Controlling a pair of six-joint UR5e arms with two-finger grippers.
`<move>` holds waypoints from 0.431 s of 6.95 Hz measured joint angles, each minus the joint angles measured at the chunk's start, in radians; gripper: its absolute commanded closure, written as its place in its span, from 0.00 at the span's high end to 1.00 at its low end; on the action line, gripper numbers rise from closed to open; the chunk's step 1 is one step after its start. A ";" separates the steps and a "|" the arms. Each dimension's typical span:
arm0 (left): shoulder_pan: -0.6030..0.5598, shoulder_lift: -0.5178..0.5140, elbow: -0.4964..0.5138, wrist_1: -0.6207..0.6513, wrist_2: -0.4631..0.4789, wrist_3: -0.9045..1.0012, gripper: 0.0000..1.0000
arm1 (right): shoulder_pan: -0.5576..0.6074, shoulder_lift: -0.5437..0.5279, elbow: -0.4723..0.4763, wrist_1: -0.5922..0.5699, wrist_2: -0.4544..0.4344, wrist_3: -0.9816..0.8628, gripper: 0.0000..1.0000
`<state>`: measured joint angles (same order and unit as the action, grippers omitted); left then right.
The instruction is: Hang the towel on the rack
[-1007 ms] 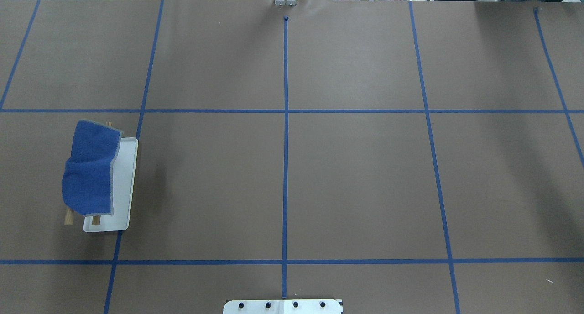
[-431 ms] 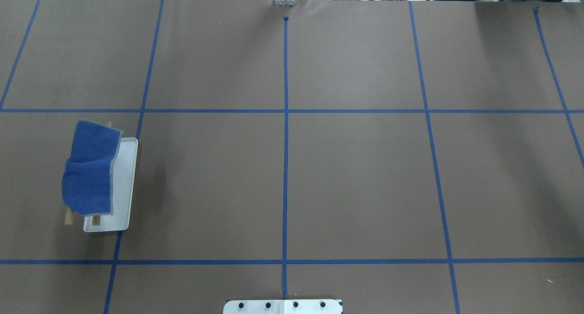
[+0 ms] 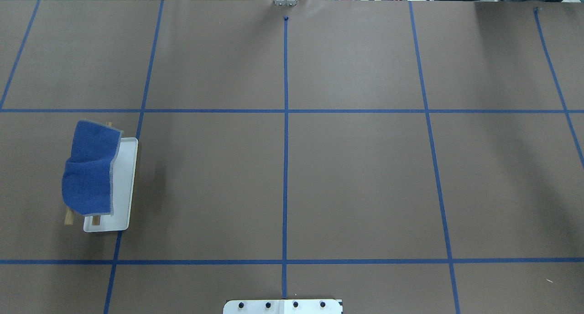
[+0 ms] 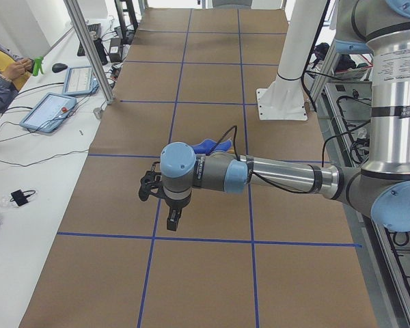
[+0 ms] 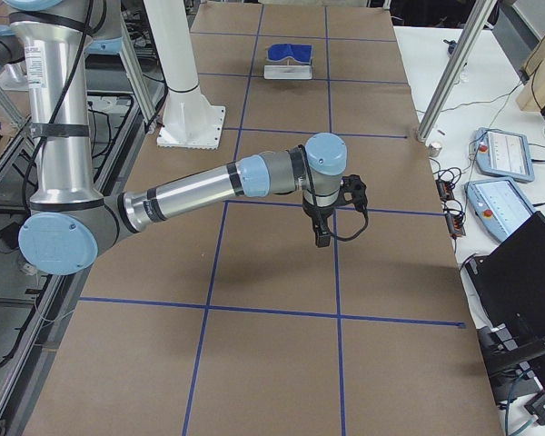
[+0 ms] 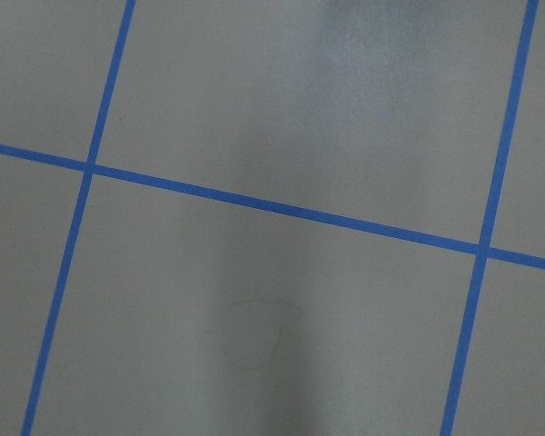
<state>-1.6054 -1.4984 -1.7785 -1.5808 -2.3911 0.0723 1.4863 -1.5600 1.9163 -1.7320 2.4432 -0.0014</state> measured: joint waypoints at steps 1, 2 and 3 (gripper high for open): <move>0.000 0.000 -0.010 -0.002 0.000 -0.001 0.98 | 0.005 -0.009 0.033 -0.026 0.003 0.001 1.00; 0.000 0.001 -0.014 -0.002 0.001 -0.001 0.98 | 0.007 -0.010 0.055 -0.045 0.003 0.002 1.00; 0.000 0.002 -0.016 -0.002 0.000 -0.005 0.98 | 0.006 -0.005 0.066 -0.053 0.002 0.002 1.00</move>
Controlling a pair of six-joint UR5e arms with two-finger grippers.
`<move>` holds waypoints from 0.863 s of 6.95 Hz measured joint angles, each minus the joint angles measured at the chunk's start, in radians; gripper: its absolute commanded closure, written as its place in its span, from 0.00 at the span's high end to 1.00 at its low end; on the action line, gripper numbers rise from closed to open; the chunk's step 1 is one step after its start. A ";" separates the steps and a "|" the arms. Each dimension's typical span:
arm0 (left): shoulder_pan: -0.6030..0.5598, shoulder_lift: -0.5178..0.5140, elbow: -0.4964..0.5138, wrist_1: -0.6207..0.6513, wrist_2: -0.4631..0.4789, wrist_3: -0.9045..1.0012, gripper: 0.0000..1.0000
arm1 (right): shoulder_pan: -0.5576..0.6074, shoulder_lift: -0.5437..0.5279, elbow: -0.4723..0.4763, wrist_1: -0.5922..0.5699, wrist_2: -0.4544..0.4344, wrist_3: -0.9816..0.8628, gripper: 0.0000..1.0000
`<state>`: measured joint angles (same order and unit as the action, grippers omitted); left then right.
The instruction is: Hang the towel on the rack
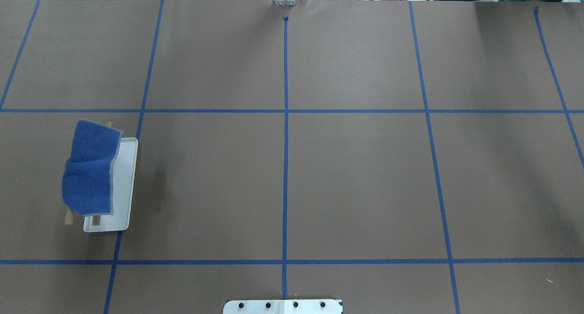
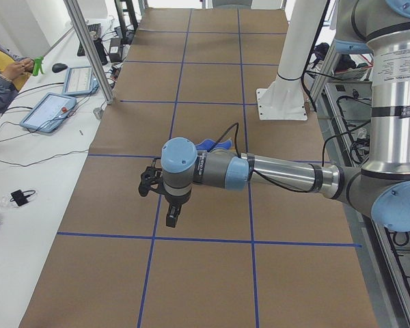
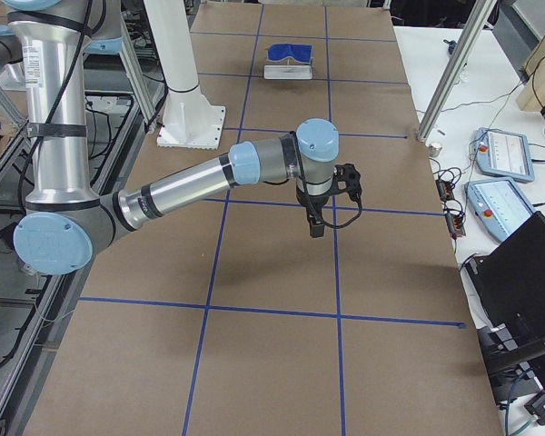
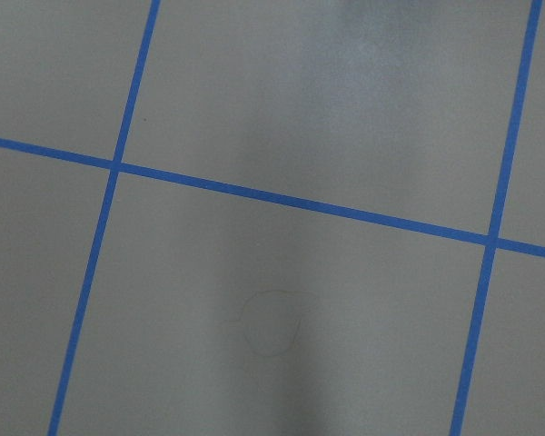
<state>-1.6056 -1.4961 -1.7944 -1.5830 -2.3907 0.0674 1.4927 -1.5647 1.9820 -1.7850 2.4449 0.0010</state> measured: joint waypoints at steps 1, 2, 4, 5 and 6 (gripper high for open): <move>0.000 -0.001 -0.006 0.000 -0.001 -0.007 0.98 | -0.002 0.009 0.002 -0.003 -0.003 0.000 1.00; 0.001 -0.009 -0.005 -0.001 -0.001 -0.013 0.98 | -0.006 0.017 0.002 -0.005 -0.003 0.008 1.00; 0.001 -0.023 -0.006 -0.002 -0.001 -0.017 0.98 | -0.014 0.039 -0.004 -0.010 -0.005 0.038 1.00; 0.001 -0.024 -0.007 -0.002 -0.001 -0.019 0.98 | -0.020 0.060 -0.023 -0.013 -0.009 0.044 1.00; 0.001 -0.022 -0.006 -0.002 -0.001 -0.021 0.98 | -0.025 0.089 -0.051 -0.015 -0.011 0.046 1.00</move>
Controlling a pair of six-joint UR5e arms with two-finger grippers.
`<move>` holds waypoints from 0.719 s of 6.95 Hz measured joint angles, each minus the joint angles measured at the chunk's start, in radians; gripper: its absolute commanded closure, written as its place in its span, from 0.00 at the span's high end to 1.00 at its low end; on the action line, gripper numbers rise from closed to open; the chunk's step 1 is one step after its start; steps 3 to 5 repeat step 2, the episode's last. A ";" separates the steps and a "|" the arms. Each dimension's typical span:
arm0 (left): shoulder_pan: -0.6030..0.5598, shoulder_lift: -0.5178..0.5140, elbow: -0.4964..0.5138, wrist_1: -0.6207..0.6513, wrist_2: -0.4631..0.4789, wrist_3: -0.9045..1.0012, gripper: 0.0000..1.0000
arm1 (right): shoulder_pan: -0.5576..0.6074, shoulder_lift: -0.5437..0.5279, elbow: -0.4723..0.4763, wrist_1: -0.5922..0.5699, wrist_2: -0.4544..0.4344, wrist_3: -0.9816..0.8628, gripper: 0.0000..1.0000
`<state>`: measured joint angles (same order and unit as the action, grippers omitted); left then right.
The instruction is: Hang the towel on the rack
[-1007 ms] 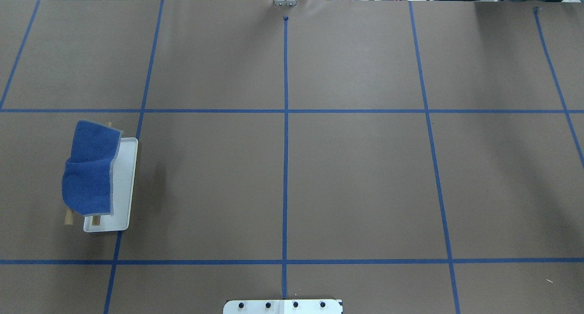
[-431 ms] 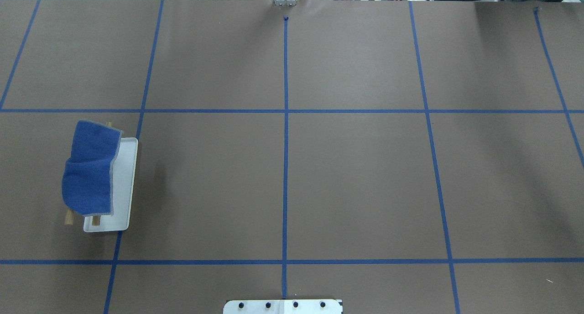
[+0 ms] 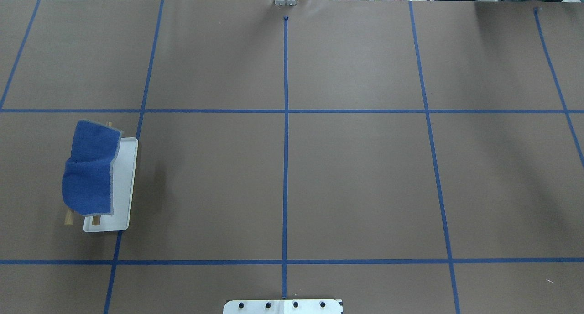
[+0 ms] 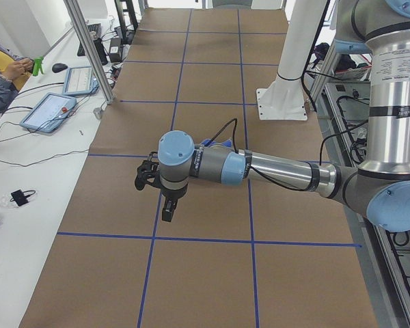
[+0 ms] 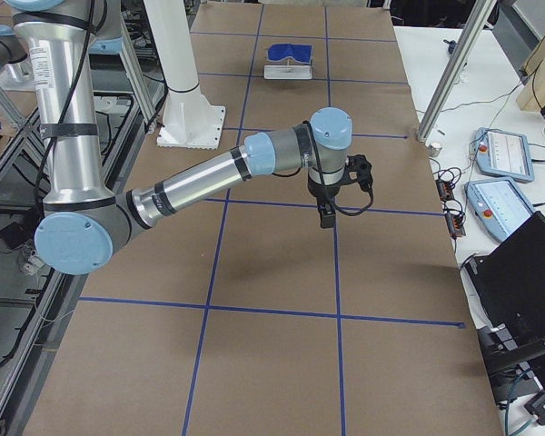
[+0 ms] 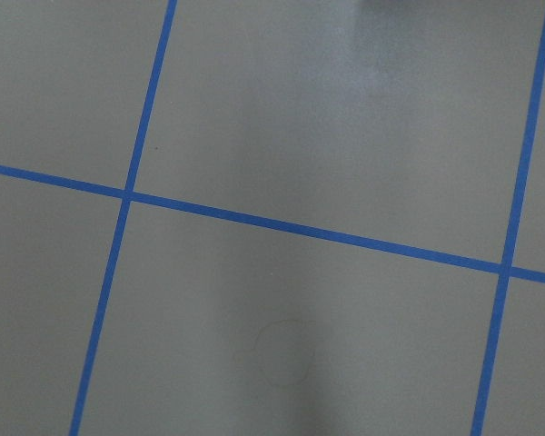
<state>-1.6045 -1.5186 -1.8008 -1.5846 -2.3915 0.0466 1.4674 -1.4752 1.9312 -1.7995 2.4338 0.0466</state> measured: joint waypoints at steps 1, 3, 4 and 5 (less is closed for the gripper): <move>0.000 0.000 0.004 0.000 0.000 -0.001 0.98 | -0.003 0.020 -0.021 0.000 -0.002 0.001 1.00; 0.000 -0.003 0.013 -0.001 0.000 -0.002 0.98 | -0.003 0.028 -0.029 -0.001 -0.002 0.001 1.00; 0.000 -0.003 0.013 -0.001 0.000 -0.002 0.98 | -0.003 0.028 -0.029 -0.001 -0.002 0.001 1.00; 0.000 -0.003 0.013 -0.001 0.000 -0.002 0.98 | -0.003 0.028 -0.029 -0.001 -0.002 0.001 1.00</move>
